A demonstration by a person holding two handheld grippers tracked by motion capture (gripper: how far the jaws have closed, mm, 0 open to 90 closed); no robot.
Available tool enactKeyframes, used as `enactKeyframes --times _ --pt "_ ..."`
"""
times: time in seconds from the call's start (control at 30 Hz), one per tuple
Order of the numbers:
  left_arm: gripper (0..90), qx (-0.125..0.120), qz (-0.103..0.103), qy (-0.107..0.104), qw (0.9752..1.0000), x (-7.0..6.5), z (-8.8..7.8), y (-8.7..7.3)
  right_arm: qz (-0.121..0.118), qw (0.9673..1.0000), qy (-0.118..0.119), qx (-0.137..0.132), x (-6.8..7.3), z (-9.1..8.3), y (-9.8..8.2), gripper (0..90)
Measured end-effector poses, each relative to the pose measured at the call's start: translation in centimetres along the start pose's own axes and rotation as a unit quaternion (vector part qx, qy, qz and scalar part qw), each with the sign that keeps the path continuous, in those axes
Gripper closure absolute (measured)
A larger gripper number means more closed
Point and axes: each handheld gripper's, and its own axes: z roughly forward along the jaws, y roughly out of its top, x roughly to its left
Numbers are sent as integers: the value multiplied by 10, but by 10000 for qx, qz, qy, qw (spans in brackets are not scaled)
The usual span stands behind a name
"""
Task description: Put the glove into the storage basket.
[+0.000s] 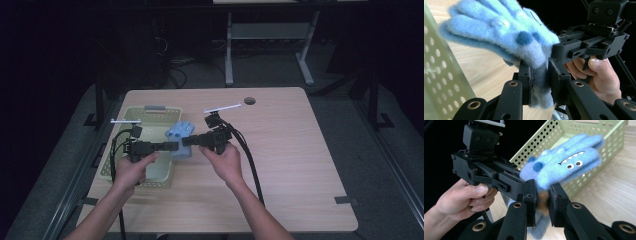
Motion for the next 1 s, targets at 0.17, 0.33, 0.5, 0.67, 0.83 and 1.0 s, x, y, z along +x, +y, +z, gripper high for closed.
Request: enactKeyframes --times 0.17,0.33,0.5,0.67,0.83,1.0 --pt "732 8 -1 -5 10000 2 -5 2 -56 10000 29 -6 2 4 3 774" --pt "732 40 5 18 10000 5 -9 2 -36 10000 46 61 3 10 4 774" --pt "733 48 17 18 10000 9 -14 3 -92 9999 66 74 5 15 7 774" --pt "733 62 -29 31 10000 10 -17 3 -91 9998 109 121 6 19 8 774" --pt "733 97 -2 89 9999 11 -24 2 -107 9997 135 161 7 24 9 774" --pt "733 75 7 123 9999 12 -29 2 -140 9996 170 185 10 29 11 774"
